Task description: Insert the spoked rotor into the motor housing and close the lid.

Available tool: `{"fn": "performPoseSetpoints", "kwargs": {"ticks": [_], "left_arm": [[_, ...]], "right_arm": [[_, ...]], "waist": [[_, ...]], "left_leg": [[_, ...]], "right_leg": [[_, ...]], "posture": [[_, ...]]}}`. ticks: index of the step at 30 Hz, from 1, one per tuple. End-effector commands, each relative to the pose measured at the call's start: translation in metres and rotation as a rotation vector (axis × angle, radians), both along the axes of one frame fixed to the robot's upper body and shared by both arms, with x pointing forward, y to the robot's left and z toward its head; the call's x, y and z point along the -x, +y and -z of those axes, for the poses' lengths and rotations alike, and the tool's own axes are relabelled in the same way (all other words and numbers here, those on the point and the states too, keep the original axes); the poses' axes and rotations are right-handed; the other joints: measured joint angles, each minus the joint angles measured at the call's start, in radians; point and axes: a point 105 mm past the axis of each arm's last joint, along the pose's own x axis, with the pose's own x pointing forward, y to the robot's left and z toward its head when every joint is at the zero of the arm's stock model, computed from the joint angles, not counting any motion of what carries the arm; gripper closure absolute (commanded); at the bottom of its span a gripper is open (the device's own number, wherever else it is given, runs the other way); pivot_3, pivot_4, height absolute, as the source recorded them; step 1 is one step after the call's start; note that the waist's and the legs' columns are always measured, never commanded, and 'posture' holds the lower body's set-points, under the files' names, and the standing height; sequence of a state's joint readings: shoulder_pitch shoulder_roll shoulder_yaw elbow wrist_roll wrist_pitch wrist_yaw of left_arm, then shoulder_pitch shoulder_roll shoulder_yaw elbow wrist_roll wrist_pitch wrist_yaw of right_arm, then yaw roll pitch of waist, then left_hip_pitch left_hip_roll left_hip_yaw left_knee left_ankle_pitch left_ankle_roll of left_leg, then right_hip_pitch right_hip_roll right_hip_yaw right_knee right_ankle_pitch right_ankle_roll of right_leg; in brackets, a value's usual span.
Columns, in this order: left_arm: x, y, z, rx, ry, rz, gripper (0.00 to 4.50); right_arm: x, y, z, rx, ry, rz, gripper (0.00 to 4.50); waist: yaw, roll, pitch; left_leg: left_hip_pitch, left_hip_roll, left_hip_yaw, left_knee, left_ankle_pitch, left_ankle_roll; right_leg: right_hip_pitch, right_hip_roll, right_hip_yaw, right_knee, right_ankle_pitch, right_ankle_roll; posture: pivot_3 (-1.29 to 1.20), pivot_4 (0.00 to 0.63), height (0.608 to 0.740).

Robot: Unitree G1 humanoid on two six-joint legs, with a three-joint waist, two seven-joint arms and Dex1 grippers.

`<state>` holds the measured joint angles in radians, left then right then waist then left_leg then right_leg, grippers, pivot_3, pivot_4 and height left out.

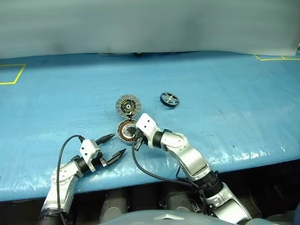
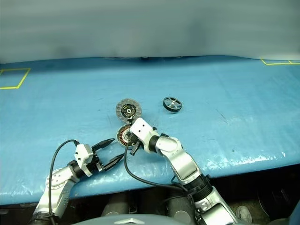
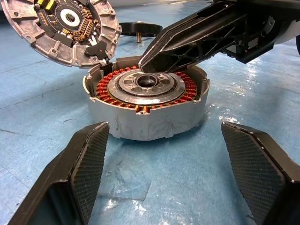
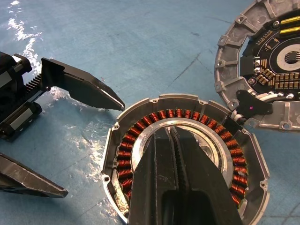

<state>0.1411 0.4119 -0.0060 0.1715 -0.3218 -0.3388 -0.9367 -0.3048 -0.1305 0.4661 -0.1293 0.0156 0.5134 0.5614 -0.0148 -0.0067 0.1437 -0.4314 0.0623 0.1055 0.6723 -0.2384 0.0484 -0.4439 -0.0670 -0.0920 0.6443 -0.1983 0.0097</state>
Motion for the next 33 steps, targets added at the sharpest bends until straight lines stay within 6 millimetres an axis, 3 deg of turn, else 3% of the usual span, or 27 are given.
{"fn": "performPoseSetpoints", "kwargs": {"ticks": [1, 8, 22, 33], "left_arm": [[-0.001, 0.0, -0.002, 0.002, -0.02, -0.008, 0.43], [-0.001, 0.0, -0.002, 0.0, -0.018, -0.004, 0.43], [-0.002, -0.001, -0.001, -0.001, -0.019, 0.001, 0.43], [-0.002, -0.001, 0.0, 0.0, -0.014, 0.001, 0.43]], "right_arm": [[-0.004, 0.0, -0.018, -0.024, -0.063, 0.008, 4.45], [-0.01, -0.008, -0.018, 0.007, -0.085, 0.028, 4.45], [-0.009, -0.01, 0.003, 0.057, -0.037, 0.036, 4.45], [-0.017, -0.017, -0.01, 0.031, -0.072, 0.066, 4.45]], "waist": [[0.0, 0.0, 0.0], [0.001, 0.0, 0.0], [0.001, 0.0, 0.0], [0.001, 0.0, 0.0]], "left_leg": [[0.0, 0.0, 0.0, 0.0, 0.0, 0.0], [0.0, 0.0, 0.0, 0.0, 0.0, 0.0], [0.0, 0.0, 0.0, 0.0, 0.0, 0.0], [0.0, 0.0, 0.0, 0.0, 0.0, 0.0]], "right_leg": [[0.0, 0.0, 0.0, 0.0, 0.0, 0.0], [0.0, 0.0, 0.0, 0.0, 0.0, 0.0], [0.0, 0.0, 0.0, 0.0, 0.0, 0.0], [0.0, 0.0, 0.0, 0.0, 0.0, 0.0]], "posture": [[0.0, 0.15, 0.74], [0.0, 0.15, 0.74], [0.0, 0.15, 0.74], [0.0, 0.15, 0.74]]}}
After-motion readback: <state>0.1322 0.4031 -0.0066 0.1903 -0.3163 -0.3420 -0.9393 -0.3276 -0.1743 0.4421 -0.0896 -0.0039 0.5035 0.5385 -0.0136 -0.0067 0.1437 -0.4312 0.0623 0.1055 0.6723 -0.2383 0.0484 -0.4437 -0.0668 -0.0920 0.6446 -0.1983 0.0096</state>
